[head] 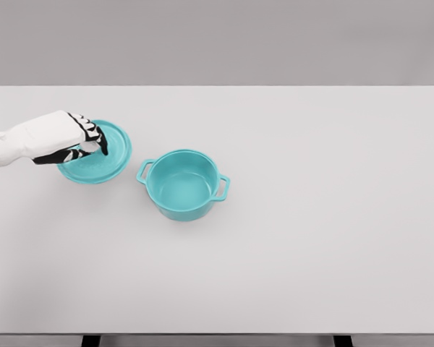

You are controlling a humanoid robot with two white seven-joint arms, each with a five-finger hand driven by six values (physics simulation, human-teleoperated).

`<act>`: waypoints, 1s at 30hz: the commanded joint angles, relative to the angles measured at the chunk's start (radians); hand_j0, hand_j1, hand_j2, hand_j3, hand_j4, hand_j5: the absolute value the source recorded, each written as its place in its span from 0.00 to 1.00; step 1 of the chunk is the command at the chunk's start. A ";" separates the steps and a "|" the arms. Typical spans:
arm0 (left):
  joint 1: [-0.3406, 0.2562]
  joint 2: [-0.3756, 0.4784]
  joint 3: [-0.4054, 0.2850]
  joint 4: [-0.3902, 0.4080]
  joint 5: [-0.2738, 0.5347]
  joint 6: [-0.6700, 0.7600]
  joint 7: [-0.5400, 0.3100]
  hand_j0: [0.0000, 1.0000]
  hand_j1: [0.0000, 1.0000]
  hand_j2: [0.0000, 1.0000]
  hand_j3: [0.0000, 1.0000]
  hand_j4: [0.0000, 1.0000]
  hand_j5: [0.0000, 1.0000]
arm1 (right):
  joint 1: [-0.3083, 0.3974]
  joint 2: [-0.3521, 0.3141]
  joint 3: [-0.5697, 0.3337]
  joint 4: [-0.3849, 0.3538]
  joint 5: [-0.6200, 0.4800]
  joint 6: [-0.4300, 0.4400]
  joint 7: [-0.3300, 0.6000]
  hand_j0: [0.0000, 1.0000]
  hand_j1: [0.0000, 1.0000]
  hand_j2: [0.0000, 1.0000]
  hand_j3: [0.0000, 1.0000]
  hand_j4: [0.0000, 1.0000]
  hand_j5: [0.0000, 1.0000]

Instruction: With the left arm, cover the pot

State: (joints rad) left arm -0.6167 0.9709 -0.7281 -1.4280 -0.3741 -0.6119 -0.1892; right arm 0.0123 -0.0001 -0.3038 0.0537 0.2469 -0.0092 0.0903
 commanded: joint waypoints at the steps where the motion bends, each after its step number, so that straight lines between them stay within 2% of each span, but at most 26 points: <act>1: 0.000 0.006 0.001 -0.031 0.009 0.001 0.001 0.51 0.51 0.51 0.51 0.51 0.51 | 0.000 0.000 0.000 0.000 0.000 0.000 0.000 1.00 1.00 1.00 1.00 1.00 1.00; 14: -0.002 -0.011 -0.004 -0.124 0.006 0.001 0.001 0.51 0.51 0.51 0.51 0.51 0.51 | 0.000 0.000 0.000 0.000 0.000 0.000 0.000 1.00 1.00 1.00 1.00 1.00 1.00; 20: -0.002 -0.057 -0.008 -0.135 -0.005 0.001 0.001 0.51 0.51 0.51 0.51 0.51 0.51 | 0.000 0.000 0.000 0.000 0.000 0.000 0.000 1.00 1.00 1.00 1.00 1.00 1.00; 27: -0.002 -0.064 -0.022 -0.167 -0.008 0.001 0.001 0.52 0.52 0.52 0.52 0.52 0.52 | 0.000 0.000 0.000 0.000 0.000 0.000 0.000 1.00 1.00 1.00 1.00 1.00 1.00; 30: -0.002 -0.101 -0.022 -0.180 -0.029 0.001 0.001 0.51 0.51 0.51 0.51 0.51 0.51 | 0.000 0.000 0.000 0.000 0.000 0.000 0.000 1.00 1.00 1.00 1.00 1.00 1.00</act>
State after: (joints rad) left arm -0.6182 0.8853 -0.7503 -1.5994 -0.4001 -0.6119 -0.1893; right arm 0.0123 -0.0001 -0.3038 0.0535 0.2469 -0.0092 0.0903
